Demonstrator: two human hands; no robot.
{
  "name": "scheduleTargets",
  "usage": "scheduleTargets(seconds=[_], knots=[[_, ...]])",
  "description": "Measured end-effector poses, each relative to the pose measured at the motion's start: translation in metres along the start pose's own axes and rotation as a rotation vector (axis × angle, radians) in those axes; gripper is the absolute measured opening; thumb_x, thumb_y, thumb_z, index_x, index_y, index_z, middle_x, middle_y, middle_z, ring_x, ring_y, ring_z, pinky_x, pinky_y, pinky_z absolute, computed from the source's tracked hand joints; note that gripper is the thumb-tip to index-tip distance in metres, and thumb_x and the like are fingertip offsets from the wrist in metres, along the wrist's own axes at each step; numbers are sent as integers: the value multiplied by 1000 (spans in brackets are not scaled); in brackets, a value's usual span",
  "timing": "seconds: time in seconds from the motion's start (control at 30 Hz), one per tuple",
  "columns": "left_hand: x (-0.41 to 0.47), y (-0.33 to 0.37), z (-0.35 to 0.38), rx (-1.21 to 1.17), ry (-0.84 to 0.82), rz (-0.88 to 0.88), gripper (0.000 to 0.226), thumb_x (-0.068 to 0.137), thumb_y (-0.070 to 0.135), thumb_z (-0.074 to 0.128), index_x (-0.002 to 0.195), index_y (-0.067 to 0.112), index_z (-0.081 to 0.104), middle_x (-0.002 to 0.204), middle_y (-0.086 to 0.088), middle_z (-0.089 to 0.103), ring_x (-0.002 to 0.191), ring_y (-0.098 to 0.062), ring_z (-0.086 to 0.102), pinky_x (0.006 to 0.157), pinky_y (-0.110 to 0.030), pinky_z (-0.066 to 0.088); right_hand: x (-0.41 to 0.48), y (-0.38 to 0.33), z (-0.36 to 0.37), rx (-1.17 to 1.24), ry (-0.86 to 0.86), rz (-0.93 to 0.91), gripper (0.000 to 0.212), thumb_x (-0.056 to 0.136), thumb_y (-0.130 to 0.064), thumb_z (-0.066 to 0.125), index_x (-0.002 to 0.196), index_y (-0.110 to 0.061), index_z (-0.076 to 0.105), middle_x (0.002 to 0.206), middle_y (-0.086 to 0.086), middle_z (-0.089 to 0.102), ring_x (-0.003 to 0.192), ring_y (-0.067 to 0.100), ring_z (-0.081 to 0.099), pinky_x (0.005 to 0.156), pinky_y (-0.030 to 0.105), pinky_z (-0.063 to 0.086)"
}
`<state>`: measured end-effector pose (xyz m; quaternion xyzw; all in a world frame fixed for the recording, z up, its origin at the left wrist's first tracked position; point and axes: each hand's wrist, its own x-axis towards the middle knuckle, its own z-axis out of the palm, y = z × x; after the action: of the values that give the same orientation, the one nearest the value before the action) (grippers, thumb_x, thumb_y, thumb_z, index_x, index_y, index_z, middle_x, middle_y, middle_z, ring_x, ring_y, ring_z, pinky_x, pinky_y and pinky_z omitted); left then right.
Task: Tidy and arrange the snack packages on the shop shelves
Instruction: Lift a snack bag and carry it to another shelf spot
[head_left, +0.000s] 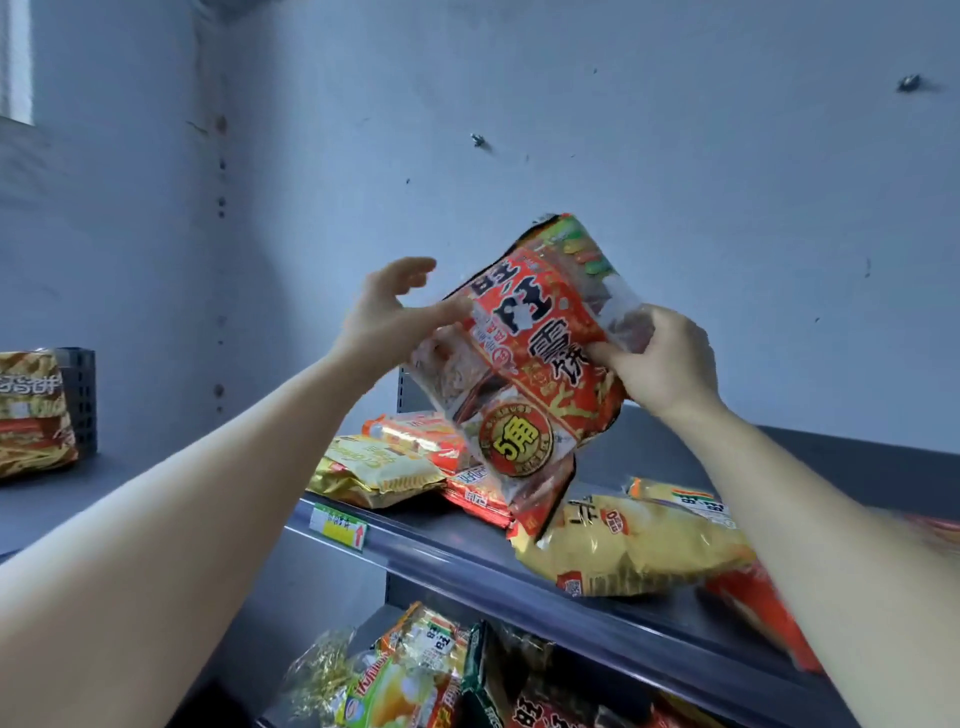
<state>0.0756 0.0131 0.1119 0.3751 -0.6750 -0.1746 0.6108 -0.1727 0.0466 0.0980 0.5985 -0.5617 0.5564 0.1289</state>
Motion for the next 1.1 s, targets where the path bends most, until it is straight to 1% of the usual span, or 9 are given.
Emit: scheduleTargets(seconds=[0.13,0.23,0.3,0.37,0.47,0.7,0.8,0.93,1.1], knots=[[1,-22,13,29,-24,-146,81,79,44,74,147,22,34,141,-2,41,102,-9,53,80,-21,40,9,10,27,108,141,176,28,81,-33,72,102,-19,60,104,-2,64,91,18,57,78,30,45],[4,-43,25,-35,-173,-405,107,72,55,74,154,22,12,156,-10,26,132,-27,42,100,-41,42,17,16,47,161,141,234,25,84,-30,68,103,-19,58,106,-1,64,91,19,57,84,35,49],[7,-52,33,-65,-302,-492,107,65,60,74,150,17,25,149,-11,40,130,-30,46,106,-50,39,21,19,59,204,119,245,23,86,-29,68,103,-18,57,105,-2,65,91,18,58,87,37,50],[11,-58,41,-144,-361,-500,88,60,57,77,131,14,49,120,-7,66,106,-24,64,92,-44,52,25,20,70,252,90,238,19,88,-27,67,99,-17,56,97,-5,63,92,19,58,88,38,49],[18,-67,50,-298,-256,-488,54,71,37,81,113,13,58,92,-3,73,80,-17,70,62,-29,56,32,23,85,340,41,238,17,87,-24,68,94,-18,53,87,-10,60,93,21,60,86,38,50],[39,-91,36,-571,7,-441,57,73,4,77,126,5,53,103,-17,71,81,-27,72,59,-32,58,43,26,113,510,-139,186,23,79,-22,77,86,-22,55,94,-3,65,92,18,62,77,31,50],[50,-101,22,-588,65,-400,58,72,0,77,124,7,53,100,-15,72,75,-25,73,55,-31,57,49,25,125,501,-282,219,38,76,-26,80,106,-17,56,104,-2,64,98,18,62,82,32,50],[68,-119,3,-574,118,-396,61,72,-1,77,125,7,49,96,-12,70,66,-21,73,51,-29,56,51,23,147,304,-613,322,62,77,-33,79,129,-13,53,122,2,61,101,15,55,75,25,40],[89,-151,-11,-537,96,-433,62,73,-3,76,126,9,45,99,-14,67,71,-24,71,50,-32,56,52,15,183,-210,-944,333,79,81,-44,72,144,-12,37,144,6,44,122,27,50,94,38,49]])
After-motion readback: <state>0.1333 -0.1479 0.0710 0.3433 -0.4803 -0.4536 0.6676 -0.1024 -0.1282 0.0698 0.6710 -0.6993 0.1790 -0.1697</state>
